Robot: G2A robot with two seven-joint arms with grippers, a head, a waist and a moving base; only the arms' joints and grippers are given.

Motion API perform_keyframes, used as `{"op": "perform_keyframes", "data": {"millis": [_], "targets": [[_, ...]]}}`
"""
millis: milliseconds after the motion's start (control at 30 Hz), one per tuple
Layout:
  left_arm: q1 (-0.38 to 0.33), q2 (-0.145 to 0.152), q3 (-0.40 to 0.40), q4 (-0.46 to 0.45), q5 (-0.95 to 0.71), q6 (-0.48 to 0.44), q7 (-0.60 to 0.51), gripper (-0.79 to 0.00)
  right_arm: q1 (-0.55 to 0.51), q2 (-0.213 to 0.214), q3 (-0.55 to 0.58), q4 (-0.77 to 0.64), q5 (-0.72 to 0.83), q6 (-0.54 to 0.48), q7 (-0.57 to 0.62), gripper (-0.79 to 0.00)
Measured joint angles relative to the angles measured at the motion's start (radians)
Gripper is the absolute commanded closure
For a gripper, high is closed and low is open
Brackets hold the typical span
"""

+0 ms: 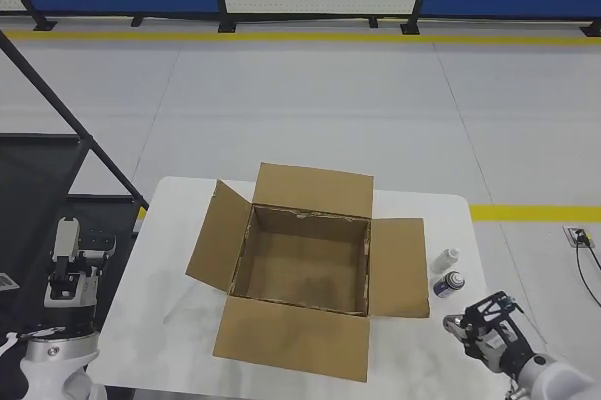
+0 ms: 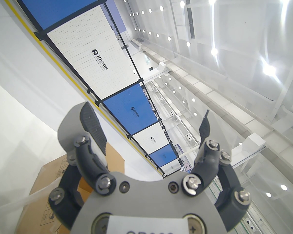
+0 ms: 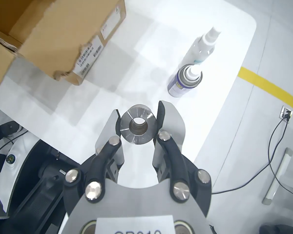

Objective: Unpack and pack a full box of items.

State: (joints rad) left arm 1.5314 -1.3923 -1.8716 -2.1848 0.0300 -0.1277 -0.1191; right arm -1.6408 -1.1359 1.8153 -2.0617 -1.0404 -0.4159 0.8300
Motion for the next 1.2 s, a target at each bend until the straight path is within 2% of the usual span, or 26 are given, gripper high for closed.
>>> {"op": "perform_keyframes", "data": {"millis": [167, 367, 900, 933, 967, 1067, 1100, 1200], "targets": [[0.0, 0.0, 0.0, 0.0, 0.0, 0.0, 0.0, -0.785, 0.106, 0.003, -0.067, 0.161, -0.012, 0.028, -0.002, 0.0], [0.0, 0.0, 0.0, 0.0, 0.0, 0.0, 0.0, -0.785, 0.201, 0.005, -0.112, 0.29, -0.045, 0.06, -0.009, 0.0], [0.0, 0.0, 0.0, 0.0, 0.0, 0.0, 0.0, -0.785, 0.28, 0.014, -0.168, 0.405, -0.068, 0.081, -0.011, 0.0], [0.0, 0.0, 0.0, 0.0, 0.0, 0.0, 0.0, -0.785, 0.284, 0.014, -0.171, 0.412, -0.069, 0.081, -0.009, -0.018], [0.0, 0.0, 0.0, 0.0, 0.0, 0.0, 0.0, -0.785, 0.29, 0.015, -0.175, 0.421, -0.068, 0.081, -0.007, -0.102], [0.0, 0.0, 0.0, 0.0, 0.0, 0.0, 0.0, -0.785, 0.306, 0.016, -0.184, 0.443, -0.065, 0.076, -0.005, -0.169], [0.0, 0.0, 0.0, 0.0, 0.0, 0.0, 0.0, -0.785, 0.31, 0.017, -0.187, 0.448, -0.064, 0.075, -0.006, -0.24], [0.0, 0.0, 0.0, 0.0, 0.0, 0.0, 0.0, -0.785, 0.317, 0.018, -0.192, 0.456, -0.062, 0.078, -0.009, -0.314]]}}
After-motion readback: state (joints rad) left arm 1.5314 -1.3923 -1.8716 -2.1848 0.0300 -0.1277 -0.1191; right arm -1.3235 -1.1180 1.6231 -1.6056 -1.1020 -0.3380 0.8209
